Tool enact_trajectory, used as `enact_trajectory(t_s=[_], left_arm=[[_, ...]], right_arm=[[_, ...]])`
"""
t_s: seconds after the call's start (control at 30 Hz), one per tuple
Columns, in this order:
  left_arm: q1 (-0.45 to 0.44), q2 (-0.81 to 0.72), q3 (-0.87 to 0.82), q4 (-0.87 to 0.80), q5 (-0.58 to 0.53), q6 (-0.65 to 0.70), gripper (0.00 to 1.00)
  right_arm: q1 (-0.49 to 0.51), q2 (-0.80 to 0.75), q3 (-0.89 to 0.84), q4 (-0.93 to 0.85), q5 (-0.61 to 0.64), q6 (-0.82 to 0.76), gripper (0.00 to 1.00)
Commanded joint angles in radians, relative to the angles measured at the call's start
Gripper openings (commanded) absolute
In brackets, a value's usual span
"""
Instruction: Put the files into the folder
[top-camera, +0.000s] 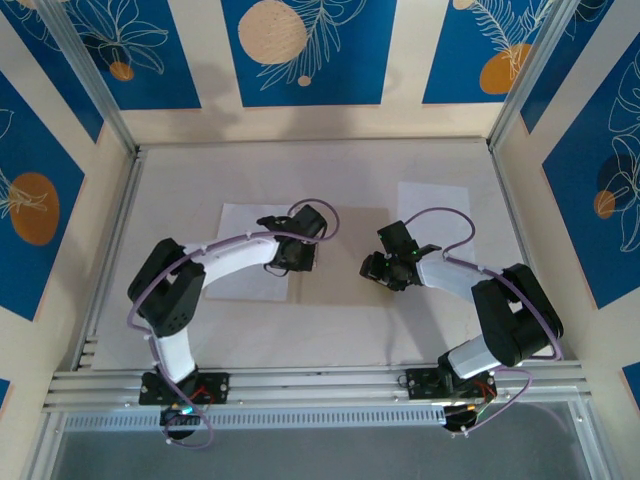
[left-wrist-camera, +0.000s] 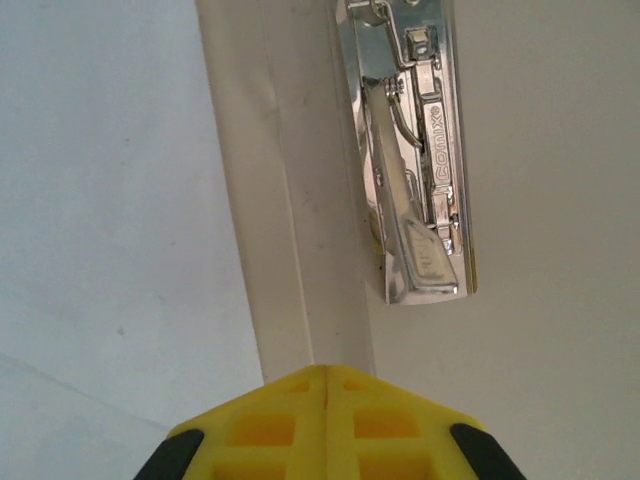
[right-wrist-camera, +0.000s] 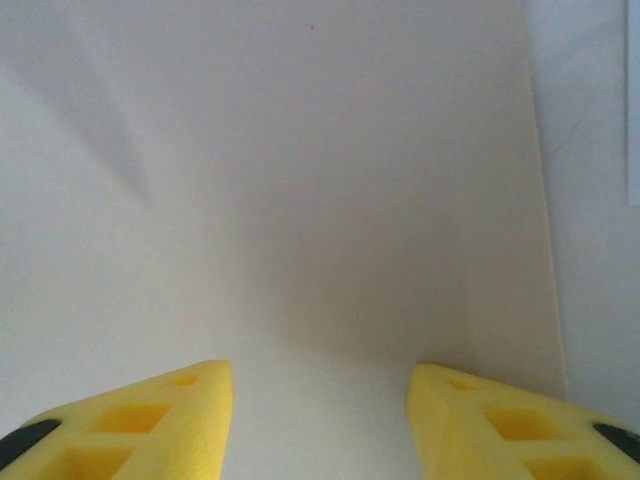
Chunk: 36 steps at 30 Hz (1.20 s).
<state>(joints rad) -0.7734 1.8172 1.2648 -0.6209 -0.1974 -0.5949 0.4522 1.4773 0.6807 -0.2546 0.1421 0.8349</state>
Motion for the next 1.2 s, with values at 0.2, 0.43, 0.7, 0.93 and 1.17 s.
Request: enact_trajectory(t_s=[0.2, 0.43, 0.7, 0.93, 1.17], left_arm=[[0.042, 0.079, 0.089, 0.021, 0.019, 0.028, 0.04], [0.072, 0.129, 0.183, 0.018, 0.021, 0.058, 0.04], [0.1, 0.227, 0.276, 0.032, 0.041, 0.063, 0.04], [0.134, 0.285, 0.33, 0.026, 0.037, 0.058, 0.04], [0.17, 0.285, 0.345, 0.0, 0.094, 0.06, 0.12]], right_arm=[[0.011, 0.028, -0.021, -0.066, -0.01, -0.014, 0.51], [0.011, 0.024, -0.026, -0.061, -0.009, -0.012, 0.51], [0.007, 0.023, -0.021, -0.066, -0.009, -0.015, 0.51], [0.008, 0.017, -0.021, -0.075, -0.006, -0.019, 0.51], [0.008, 0.017, -0.017, -0.081, -0.003, -0.021, 0.51]])
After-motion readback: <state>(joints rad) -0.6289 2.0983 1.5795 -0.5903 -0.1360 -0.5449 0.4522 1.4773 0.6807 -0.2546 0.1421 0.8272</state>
